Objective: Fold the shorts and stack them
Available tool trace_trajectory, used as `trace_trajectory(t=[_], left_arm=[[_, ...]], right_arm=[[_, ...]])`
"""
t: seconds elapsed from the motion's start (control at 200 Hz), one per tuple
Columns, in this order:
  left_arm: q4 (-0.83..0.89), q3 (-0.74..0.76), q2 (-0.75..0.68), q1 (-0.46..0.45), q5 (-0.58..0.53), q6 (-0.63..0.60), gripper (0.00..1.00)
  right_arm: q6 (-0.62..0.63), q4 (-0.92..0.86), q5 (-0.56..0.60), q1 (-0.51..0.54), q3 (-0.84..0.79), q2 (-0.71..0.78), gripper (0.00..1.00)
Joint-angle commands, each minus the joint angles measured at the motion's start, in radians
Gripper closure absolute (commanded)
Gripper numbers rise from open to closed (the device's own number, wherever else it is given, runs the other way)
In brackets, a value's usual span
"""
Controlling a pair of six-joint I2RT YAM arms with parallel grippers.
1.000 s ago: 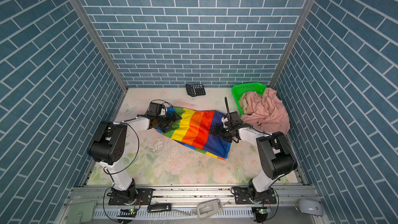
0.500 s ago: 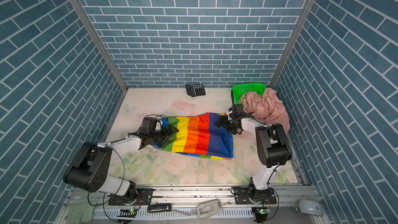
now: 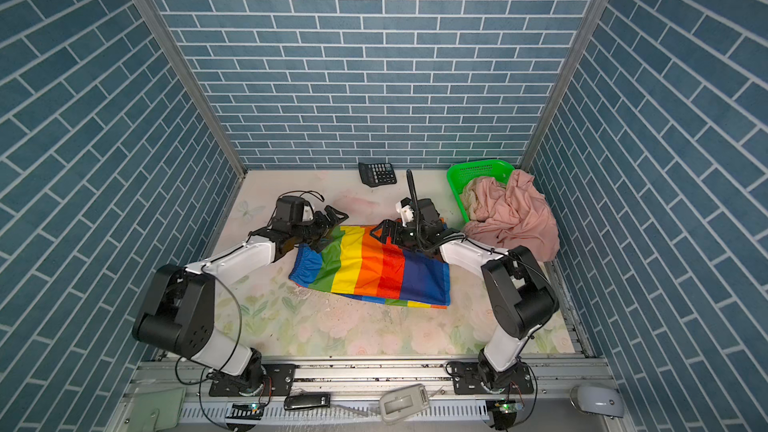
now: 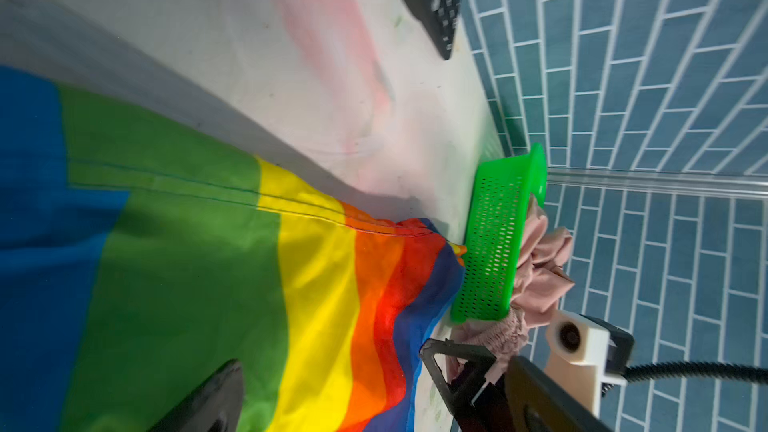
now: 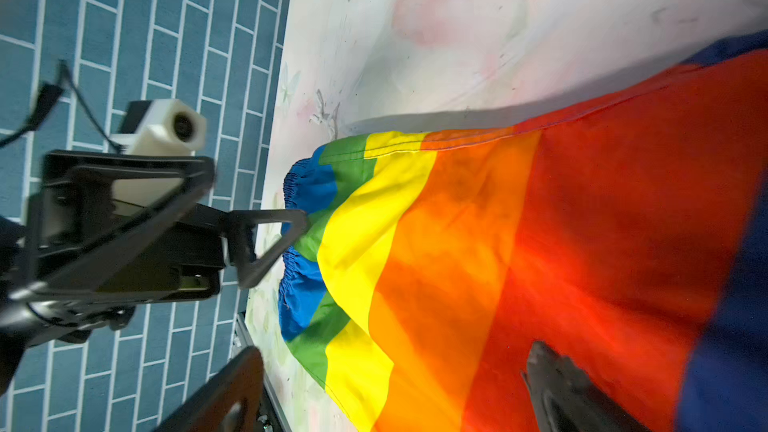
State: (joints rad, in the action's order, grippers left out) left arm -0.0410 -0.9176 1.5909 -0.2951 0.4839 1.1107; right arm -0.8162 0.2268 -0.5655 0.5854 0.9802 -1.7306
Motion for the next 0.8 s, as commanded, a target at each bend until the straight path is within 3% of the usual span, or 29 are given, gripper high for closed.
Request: trace_trajectory(t=[0.0, 0.175, 0.495, 0.79], left_arm=[[-0.034, 0.005, 0.021, 0.008, -0.005, 0.003, 0.00], [-0.052, 0.030, 0.086, 0.074, -0.009, -0.053, 0.00], [-0.090, 0.021, 0.226, 0.188, 0.005, -0.120, 0.00], [-0.005, -0.100, 0.316, 0.218, -0.021, -0.230, 0.00]], right_arm=[[-0.177, 0.284, -0.048, 0.052, -0.019, -0.071, 0.01], [-0.195, 0.365, -0.061, 0.088, 0.011, -0.198, 0.01], [-0.115, 0.279, -0.063, -0.015, 0.103, -0.413, 0.01], [0.083, 0.004, -0.047, -0.131, 0.222, -0.429, 0.01]])
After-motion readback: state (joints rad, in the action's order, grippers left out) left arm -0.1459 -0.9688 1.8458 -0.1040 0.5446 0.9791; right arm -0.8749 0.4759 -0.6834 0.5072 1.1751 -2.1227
